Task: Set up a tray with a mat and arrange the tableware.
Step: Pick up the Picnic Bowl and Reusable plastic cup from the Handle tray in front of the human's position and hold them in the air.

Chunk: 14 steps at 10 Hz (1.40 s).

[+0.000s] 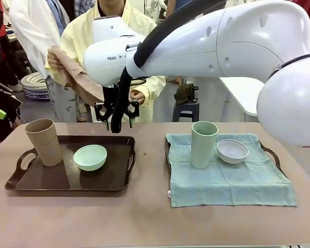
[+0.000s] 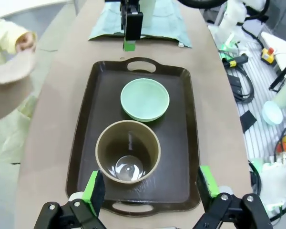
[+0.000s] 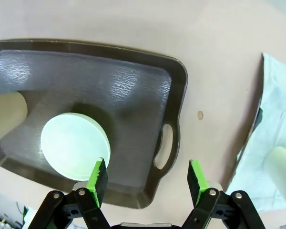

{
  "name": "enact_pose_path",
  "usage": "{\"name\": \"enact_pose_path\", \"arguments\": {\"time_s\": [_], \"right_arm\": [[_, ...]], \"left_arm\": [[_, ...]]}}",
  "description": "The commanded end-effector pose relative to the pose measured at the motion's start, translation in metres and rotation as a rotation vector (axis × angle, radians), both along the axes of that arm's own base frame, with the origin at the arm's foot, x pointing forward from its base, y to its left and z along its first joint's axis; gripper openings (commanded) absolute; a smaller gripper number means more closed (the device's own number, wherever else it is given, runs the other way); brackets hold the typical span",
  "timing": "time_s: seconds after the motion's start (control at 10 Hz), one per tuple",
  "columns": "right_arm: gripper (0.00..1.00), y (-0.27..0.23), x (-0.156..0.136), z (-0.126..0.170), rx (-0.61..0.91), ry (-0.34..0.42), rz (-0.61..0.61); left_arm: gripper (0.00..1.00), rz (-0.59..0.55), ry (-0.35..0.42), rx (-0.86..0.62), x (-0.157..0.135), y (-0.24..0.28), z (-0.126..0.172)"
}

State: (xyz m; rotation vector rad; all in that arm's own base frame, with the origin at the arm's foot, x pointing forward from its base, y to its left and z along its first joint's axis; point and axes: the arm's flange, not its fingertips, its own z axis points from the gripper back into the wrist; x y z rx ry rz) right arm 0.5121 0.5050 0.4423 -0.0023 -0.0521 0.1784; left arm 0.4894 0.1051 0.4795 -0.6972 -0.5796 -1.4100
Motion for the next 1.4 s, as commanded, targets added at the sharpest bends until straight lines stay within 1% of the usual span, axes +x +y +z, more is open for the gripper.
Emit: {"name": "enact_pose_path", "arguments": {"time_s": [0.0, 0.2, 0.3, 0.5, 0.6, 0.7, 0.8, 1.0, 1.1, 1.3], "right_arm": [[0.87, 0.002, -0.001, -0.003, -0.001, -0.034, 0.0], [0.87, 0.009, -0.004, -0.006, 0.008, -0.069, 0.016], [0.87, 0.013, -0.004, -0.01, 0.018, -0.069, 0.03], [0.87, 0.018, -0.005, -0.02, 0.039, -0.079, 0.03], [0.87, 0.022, -0.005, -0.026, 0.052, -0.099, 0.036], [0.87, 0.028, -0.005, -0.039, 0.068, -0.122, 0.039], [0.87, 0.034, -0.006, -0.05, 0.08, -0.129, 0.048], [0.87, 0.043, -0.009, -0.062, 0.103, -0.135, 0.073], [0.87, 0.046, -0.012, -0.066, 0.097, -0.126, 0.072], [0.87, 0.052, -0.028, -0.068, 0.031, -0.109, 0.059]], "left_arm": [[1.0, -0.086, -0.132, -0.082, -0.002, 0.0, 0.003], [1.0, -0.154, -0.24, -0.126, -0.01, 0.017, -0.015], [1.0, -0.156, -0.238, -0.124, -0.011, 0.022, -0.029], [1.0, -0.124, -0.182, -0.143, -0.007, 0.031, -0.055], [1.0, -0.112, -0.168, -0.145, -0.005, 0.033, -0.064], [1.0, -0.091, -0.156, -0.149, -0.001, 0.035, -0.072], [1.0, -0.059, -0.148, -0.157, 0.0, 0.039, -0.078], [1.0, -0.023, -0.125, -0.161, 0.004, 0.048, -0.089], [1.0, -0.02, -0.114, -0.157, 0.006, 0.051, -0.094], [1.0, -0.012, -0.096, -0.158, 0.01, 0.052, -0.103]]}}
